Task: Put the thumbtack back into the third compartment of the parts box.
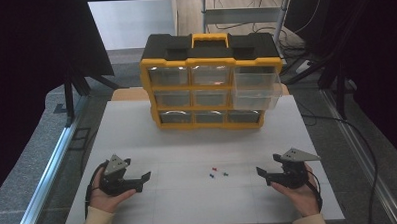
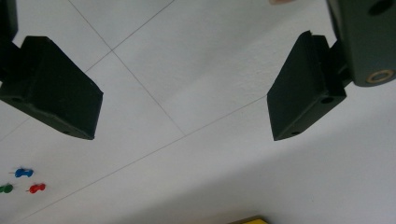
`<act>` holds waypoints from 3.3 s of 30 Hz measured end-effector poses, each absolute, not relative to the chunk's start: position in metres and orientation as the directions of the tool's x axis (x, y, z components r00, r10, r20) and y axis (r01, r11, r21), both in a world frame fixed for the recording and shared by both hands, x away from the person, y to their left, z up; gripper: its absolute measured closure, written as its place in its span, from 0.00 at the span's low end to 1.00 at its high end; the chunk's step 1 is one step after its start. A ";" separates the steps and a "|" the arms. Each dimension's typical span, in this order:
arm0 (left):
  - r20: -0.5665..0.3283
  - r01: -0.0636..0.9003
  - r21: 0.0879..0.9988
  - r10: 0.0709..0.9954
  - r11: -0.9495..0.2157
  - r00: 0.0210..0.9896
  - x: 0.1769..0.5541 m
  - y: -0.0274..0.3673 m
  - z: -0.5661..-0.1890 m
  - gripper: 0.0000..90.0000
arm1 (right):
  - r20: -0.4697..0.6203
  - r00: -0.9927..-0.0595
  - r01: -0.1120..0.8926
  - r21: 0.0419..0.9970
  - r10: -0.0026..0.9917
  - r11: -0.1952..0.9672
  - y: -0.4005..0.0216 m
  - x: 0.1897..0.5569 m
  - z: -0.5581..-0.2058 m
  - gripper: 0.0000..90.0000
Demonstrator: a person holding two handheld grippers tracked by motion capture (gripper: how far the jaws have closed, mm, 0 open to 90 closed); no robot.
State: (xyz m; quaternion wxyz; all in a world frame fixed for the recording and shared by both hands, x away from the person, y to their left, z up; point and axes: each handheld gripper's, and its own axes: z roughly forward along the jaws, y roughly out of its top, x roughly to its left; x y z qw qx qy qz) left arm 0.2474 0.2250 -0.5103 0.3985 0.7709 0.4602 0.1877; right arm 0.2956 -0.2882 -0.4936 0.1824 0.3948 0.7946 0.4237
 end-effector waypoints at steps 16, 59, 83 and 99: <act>-0.070 0.554 0.788 0.855 -0.268 0.514 0.251 0.226 -0.511 0.11 | 0.062 -0.605 0.492 0.813 0.794 0.312 -0.292 0.298 -0.495 0.21; -0.080 0.539 0.796 0.834 -0.276 0.545 0.253 0.219 -0.509 0.11 | 0.010 -0.718 0.418 0.807 0.696 0.418 -0.251 0.310 -0.462 0.21; -0.081 0.537 0.793 0.825 -0.287 0.560 0.253 0.214 -0.509 0.10 | 0.011 -0.799 0.423 0.720 0.601 0.550 -0.190 0.333 -0.470 0.24; -0.081 0.536 0.795 0.826 -0.284 0.557 0.252 0.215 -0.509 0.10 | 0.021 -0.836 0.441 0.622 0.549 0.647 -0.168 0.332 -0.504 0.36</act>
